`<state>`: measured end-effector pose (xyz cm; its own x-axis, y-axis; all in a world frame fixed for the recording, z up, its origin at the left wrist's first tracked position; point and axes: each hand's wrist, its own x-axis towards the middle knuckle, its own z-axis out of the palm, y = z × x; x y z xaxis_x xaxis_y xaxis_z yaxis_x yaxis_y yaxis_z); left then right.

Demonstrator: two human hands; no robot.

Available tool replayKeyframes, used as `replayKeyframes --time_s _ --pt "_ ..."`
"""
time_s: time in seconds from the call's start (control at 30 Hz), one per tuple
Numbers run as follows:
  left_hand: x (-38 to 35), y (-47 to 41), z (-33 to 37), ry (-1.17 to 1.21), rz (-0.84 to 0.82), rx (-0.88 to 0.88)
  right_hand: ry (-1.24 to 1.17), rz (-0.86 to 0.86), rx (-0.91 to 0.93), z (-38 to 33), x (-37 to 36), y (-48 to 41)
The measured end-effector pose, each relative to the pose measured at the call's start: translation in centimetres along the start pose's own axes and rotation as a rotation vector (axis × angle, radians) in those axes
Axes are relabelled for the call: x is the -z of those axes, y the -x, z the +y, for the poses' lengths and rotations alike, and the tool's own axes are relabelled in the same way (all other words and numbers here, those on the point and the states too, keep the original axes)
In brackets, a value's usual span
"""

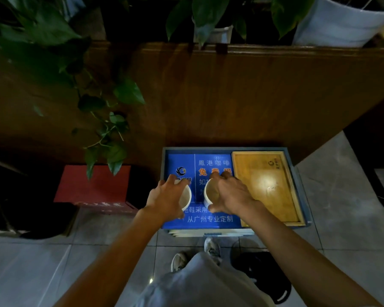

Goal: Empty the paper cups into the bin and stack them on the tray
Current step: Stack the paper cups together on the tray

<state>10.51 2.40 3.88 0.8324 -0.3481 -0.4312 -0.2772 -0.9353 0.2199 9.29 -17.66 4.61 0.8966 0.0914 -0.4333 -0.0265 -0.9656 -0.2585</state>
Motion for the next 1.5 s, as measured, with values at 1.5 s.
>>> replayKeyframes --time_s 1.5 --pt "8.3 -13.3 -3.7 0.040 0.020 0.094 -0.017 0.070 -0.076 -3.5 6.2 -14.6"
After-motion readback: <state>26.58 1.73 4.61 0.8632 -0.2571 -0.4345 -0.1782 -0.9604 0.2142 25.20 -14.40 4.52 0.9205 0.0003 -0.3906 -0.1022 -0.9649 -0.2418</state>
